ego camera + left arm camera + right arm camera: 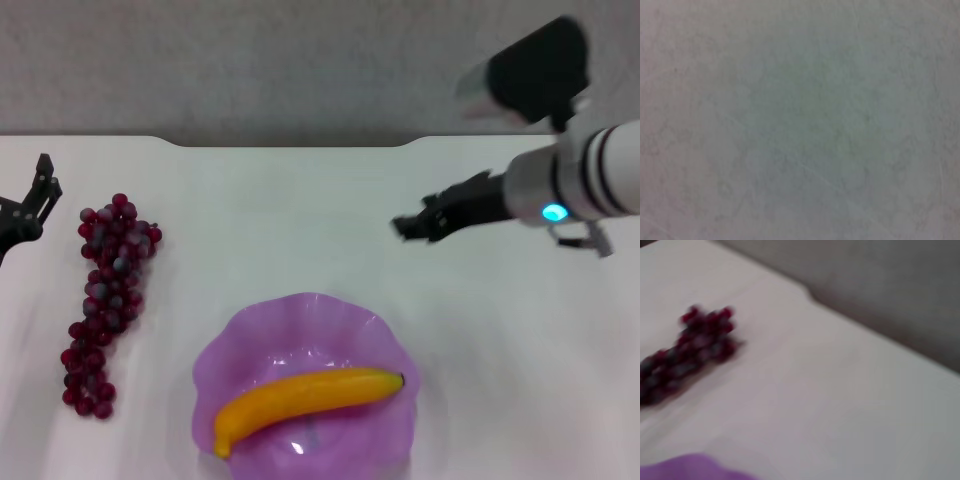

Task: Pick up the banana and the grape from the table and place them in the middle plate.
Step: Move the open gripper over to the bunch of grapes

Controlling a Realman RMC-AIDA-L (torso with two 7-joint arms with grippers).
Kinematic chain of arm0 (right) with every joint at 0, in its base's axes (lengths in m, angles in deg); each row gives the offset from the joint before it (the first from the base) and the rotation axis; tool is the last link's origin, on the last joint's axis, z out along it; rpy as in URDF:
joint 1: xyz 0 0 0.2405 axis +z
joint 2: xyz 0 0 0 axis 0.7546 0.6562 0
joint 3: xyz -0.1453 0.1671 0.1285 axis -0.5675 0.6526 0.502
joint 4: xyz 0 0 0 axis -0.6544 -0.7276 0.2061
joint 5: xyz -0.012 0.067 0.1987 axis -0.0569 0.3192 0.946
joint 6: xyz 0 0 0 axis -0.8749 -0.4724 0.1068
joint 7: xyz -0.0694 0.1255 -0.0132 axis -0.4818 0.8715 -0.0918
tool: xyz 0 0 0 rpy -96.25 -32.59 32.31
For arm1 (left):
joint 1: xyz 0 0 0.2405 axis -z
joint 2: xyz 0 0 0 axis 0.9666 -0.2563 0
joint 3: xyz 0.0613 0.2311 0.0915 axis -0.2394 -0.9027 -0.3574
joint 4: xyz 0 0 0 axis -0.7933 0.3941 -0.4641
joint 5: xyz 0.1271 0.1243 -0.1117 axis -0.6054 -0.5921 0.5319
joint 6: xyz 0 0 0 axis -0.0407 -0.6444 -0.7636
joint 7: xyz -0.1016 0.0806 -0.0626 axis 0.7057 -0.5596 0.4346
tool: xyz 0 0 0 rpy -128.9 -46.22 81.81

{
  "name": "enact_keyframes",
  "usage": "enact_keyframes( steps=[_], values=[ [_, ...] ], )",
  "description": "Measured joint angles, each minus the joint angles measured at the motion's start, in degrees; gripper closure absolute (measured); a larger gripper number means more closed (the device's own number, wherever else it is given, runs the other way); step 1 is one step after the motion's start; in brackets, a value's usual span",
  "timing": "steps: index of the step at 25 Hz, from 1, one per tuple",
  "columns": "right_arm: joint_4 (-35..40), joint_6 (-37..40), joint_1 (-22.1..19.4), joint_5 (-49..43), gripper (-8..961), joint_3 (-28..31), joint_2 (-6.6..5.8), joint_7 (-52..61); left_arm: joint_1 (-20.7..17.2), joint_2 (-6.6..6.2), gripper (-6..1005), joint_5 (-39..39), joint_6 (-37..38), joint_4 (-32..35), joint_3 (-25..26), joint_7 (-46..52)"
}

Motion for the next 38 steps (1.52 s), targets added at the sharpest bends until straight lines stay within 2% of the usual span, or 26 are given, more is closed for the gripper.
enact_keyframes(
  steps=[5,8,12,16,17,18,19,25,28,30,32,35,38],
  values=[
    [4.5,0.7,-3.4,-4.8,524,5.4,0.09,0.0,0.0,-0.02,117,0.0,-0.1,0.0,0.0,0.0],
    [7.8,3.5,-6.1,-9.3,583,6.3,0.27,1.4,0.0,-0.02,118,0.0,-0.2,0.0,0.0,0.0],
    [12.3,13.5,-12.0,-17.4,663,4.4,0.44,7.2,0.0,-0.02,118,0.0,-0.3,0.2,0.0,0.0],
    [13.5,24.8,-17.1,-21.0,742,2.1,0.51,12.1,0.0,-0.02,118,0.1,-0.3,0.2,0.0,0.0],
    [13.5,28.2,-18.5,-21.4,840,1.5,0.58,12.8,0.0,-0.02,118,0.1,-0.3,0.2,0.0,0.0],
    [12.7,35.4,-21.1,-21.7,939,0.5,0.69,14.1,0.0,-0.02,118,0.2,-0.3,0.3,0.0,0.0],
    [12.7,35.4,-21.1,-21.7,939,0.5,0.69,14.1,0.0,-0.02,118,0.2,-0.3,0.3,0.0,0.0],
    [6.1,61.2,-29.0,-21.0,939,-2.3,0.91,19.6,0.0,-0.02,118,0.2,-0.4,0.3,0.0,0.2],
    [0.3,72.4,-31.1,-20.9,938,-4.1,0.97,22.5,-0.2,0.08,118,0.2,-0.7,0.0,-0.1,0.7],
    [-2.3,75.6,-31.4,-20.8,938,-5.3,0.94,23.5,-1.0,0.18,118,0.3,-1.6,-1.1,-1.2,0.9],
    [-3.8,76.3,-31.5,-20.8,938,-6.6,0.9,23.8,-2.2,0.04,118,0.5,-4.6,-4.6,-2.4,0.6],
    [-5.3,76.4,-31.5,-20.8,938,-9.1,0.87,23.7,-4.7,-0.24,118,0.5,-13.0,-12.5,-2.0,-2.3],
    [-6.0,76.8,-31.6,-20.9,938,-11.5,0.89,23.5,-9.0,-0.16,118,0.6,-28.1,-26.5,1.3,-10.1]
  ],
)
